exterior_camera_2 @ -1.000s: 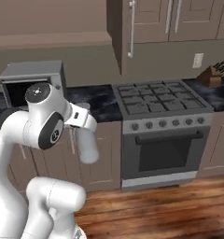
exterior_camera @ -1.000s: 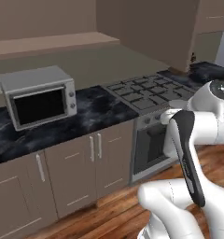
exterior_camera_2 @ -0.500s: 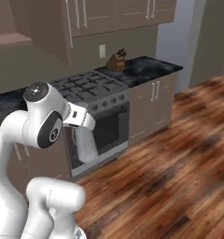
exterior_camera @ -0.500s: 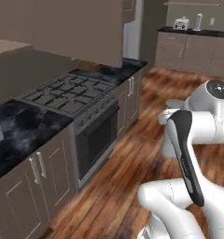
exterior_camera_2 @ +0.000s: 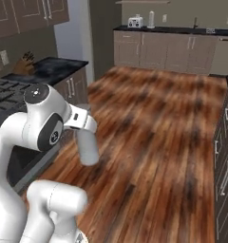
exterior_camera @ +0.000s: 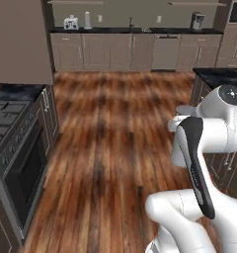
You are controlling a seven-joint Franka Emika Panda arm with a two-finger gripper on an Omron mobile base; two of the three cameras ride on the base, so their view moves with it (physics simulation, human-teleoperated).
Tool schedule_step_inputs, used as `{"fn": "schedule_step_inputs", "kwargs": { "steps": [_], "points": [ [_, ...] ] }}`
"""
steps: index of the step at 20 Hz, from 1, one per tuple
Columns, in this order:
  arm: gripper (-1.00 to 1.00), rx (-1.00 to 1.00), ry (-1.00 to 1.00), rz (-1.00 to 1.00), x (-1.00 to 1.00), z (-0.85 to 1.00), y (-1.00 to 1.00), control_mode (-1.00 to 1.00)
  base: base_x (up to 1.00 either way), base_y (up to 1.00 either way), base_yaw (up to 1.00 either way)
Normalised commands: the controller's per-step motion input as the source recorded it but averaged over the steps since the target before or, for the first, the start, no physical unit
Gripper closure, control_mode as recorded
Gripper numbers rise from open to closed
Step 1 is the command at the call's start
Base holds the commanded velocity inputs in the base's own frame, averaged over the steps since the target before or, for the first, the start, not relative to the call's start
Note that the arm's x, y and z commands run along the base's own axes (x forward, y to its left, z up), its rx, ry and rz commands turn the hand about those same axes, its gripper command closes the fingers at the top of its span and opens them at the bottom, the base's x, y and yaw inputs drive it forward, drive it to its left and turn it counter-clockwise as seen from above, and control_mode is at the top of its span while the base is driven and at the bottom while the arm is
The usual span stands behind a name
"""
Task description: There is a tray on the dining counter. Grab the cup, mug, and pitcher and place them on the tray. The pitcher may be placed next to the tray if it cannot fit the tray.
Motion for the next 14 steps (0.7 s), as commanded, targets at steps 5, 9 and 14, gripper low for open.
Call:
{"fn": "schedule_step_inputs", "kwargs": {
  "steps": [5,9,14],
  "points": [
    [1.0,0.0,0.0,0.0,0.0,0.0,0.0,1.0,0.42,0.13,-0.29],
    [1.0,0.0,0.0,0.0,0.0,0.0,0.0,1.0,0.8,0.19,-0.01],
    [1.0,0.0,0.0,0.0,0.0,0.0,0.0,1.0,0.92,0.02,0.07]
  ]
}}
